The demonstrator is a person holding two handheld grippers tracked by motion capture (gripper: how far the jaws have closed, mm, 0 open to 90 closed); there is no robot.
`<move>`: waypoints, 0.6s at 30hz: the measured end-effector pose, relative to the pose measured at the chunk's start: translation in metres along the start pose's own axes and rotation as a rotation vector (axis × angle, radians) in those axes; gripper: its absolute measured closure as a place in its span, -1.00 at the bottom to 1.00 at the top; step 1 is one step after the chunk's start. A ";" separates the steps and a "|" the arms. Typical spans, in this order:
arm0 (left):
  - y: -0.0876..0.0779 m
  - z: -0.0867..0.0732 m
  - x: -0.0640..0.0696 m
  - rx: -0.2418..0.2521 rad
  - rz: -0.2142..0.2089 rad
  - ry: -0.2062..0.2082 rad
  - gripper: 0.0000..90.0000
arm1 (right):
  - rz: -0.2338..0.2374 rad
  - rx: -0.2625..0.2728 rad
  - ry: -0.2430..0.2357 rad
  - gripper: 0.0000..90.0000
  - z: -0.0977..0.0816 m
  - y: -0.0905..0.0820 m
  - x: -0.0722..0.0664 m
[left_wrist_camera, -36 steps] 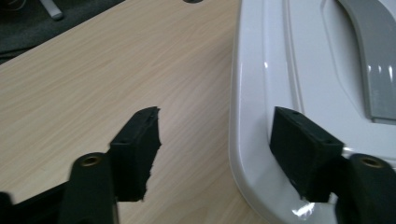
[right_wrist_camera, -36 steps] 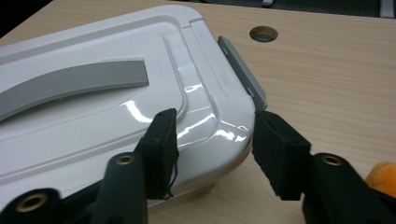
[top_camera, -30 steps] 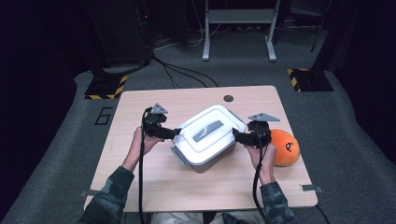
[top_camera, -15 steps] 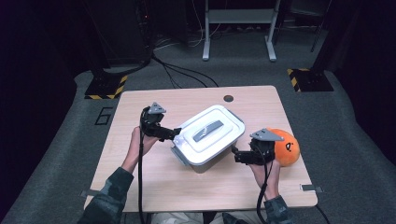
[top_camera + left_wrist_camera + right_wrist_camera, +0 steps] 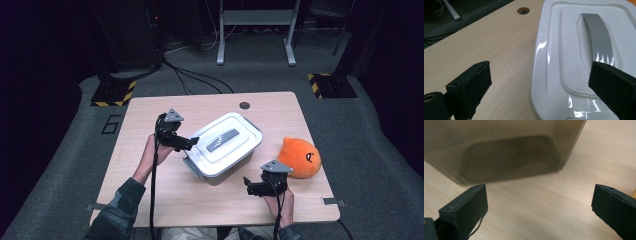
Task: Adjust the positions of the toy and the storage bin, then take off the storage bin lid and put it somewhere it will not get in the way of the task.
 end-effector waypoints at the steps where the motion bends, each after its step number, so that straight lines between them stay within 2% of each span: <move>1: 0.000 0.001 0.001 0.004 -0.012 0.001 -0.90 | 0.001 -0.015 0.005 -1.00 -0.005 0.004 0.000; 6: 0.001 0.006 0.008 0.019 -0.053 0.013 -0.94 | -0.017 -0.084 -0.021 -1.00 -0.023 0.023 0.001; 9: 0.002 0.010 0.013 0.021 -0.064 0.024 -0.94 | -0.027 -0.105 -0.046 -1.00 -0.026 0.029 0.000; 12: 0.004 0.012 0.016 0.028 -0.077 0.031 -0.94 | -0.019 -0.117 -0.081 -1.00 -0.026 0.033 -0.004; 13: 0.005 0.013 0.018 0.023 -0.084 0.030 -0.94 | -0.013 -0.137 -0.093 -1.00 -0.027 0.033 -0.005; 16: 0.007 0.015 0.022 0.019 -0.092 0.037 -0.95 | 0.007 -0.153 -0.077 -1.00 -0.026 0.036 -0.005; 17: 0.007 0.016 0.024 0.020 -0.094 0.037 -0.95 | 0.017 -0.162 -0.058 -1.00 -0.027 0.037 -0.004; 18: 0.009 0.018 0.026 0.024 -0.096 0.036 -0.95 | 0.016 -0.159 -0.062 -1.00 -0.026 0.037 -0.003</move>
Point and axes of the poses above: each handheld gripper's, and its own axes: y roughly forward along the jaws, z roughly out of its top, x roughly to its right, the point moved 6 cm from there along y, roughly forward along the jaws, and after that the axes turned 1 degree about -x, right-handed, at the moved point
